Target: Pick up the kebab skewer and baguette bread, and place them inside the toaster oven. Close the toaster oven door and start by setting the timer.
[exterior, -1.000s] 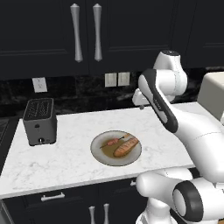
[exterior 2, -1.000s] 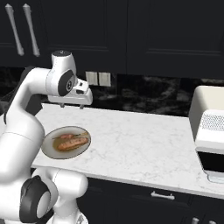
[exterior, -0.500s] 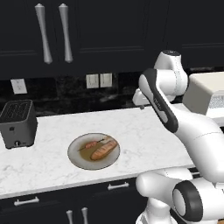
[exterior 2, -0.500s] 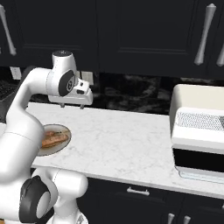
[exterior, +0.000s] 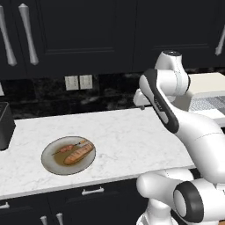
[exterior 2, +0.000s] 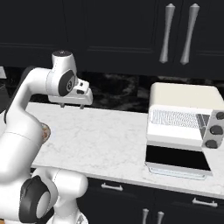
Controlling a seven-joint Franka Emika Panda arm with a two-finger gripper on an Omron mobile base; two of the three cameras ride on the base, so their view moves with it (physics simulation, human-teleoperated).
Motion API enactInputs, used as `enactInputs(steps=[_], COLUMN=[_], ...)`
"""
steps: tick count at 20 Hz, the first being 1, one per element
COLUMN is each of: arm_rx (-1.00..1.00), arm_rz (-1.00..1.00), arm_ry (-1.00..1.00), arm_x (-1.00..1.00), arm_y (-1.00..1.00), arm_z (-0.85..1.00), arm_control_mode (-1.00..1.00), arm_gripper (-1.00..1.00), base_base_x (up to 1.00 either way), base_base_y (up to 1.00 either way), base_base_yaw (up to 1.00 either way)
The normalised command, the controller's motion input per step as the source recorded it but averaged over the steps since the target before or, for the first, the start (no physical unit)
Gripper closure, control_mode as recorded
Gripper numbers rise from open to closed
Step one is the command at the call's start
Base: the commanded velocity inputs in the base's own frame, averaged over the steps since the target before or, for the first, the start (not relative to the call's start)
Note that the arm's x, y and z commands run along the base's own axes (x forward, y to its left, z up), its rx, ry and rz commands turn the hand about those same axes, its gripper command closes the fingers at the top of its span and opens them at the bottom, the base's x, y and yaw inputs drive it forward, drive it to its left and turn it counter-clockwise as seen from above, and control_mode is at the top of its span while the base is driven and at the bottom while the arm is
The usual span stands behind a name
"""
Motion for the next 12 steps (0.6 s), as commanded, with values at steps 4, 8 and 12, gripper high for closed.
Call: enactInputs(steps=[4, 8, 12], arm_rx=[0.0, 0.0, 0.0], arm_rz=[0.0, 0.0, 0.0], arm_ry=[0.0, 0.0, 0.0], arm_x=[0.0, 0.0, 0.0], arm_y=[0.0, 0.0, 0.0], arm_z=[0.0, 0.0, 0.0], arm_control_mode=[1.0, 1.0, 1.0], arm_gripper=[-1.0, -1.0, -1.0], base_base_x=[0.05, 0.04, 0.07], base_base_y=[-0.51, -0.46, -0.44], base_base_yaw=[0.0, 0.0, 0.0])
